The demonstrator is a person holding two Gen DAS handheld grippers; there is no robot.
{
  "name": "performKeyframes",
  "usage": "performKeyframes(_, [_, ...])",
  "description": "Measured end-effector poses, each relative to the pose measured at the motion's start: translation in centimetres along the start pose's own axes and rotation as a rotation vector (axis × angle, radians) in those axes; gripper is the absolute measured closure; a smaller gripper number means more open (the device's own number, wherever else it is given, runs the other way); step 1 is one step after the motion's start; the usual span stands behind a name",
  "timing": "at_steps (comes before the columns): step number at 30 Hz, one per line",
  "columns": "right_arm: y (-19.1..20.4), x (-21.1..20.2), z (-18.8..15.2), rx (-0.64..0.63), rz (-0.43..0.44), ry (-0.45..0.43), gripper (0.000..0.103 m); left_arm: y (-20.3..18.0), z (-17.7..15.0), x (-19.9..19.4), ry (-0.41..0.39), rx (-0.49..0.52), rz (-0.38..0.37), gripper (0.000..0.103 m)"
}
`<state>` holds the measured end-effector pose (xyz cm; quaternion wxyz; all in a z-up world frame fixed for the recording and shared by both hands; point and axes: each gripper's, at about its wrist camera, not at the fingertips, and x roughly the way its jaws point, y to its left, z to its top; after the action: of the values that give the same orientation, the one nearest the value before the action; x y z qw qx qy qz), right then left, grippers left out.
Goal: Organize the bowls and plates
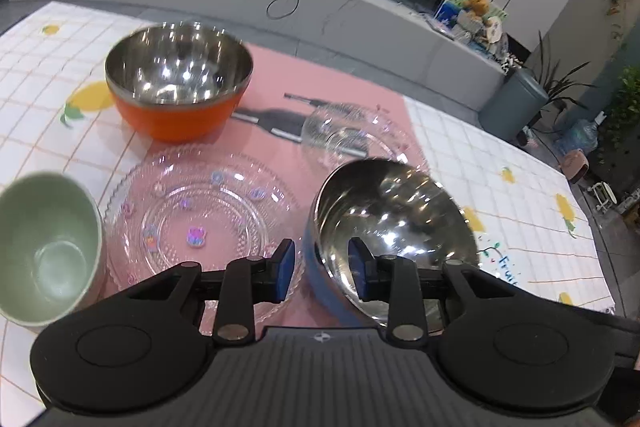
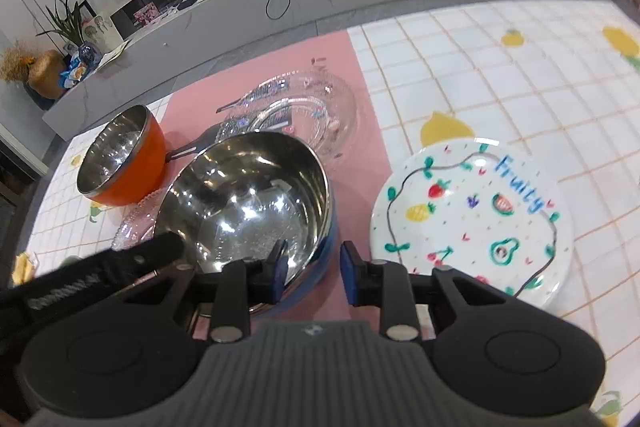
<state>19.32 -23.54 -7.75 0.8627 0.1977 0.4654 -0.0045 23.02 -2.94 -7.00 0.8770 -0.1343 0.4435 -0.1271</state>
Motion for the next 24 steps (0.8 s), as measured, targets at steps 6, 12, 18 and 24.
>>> performKeyframes(6, [0.1,-0.1,-0.1,0.001,0.016,-0.007,0.081,0.1,-0.2,0.3,0.005,-0.027,-0.014,0.085])
performKeyframes(12, [0.0,-0.4,-0.3,0.0,0.015,-0.016,0.085,-0.4,-0.4,-0.3,0.001,0.002,0.003,0.087])
performKeyframes(18, [0.1,-2.2,-1.3,-0.008,0.047,-0.029,0.089,-0.1,-1.3,-3.8,-0.024,0.01,0.005,0.087])
performKeyframes(24, [1.3,-5.0,-4.0,-0.032,0.098,0.002,0.089,0.7,-3.1,-8.2,-0.034,-0.002,0.035,0.087])
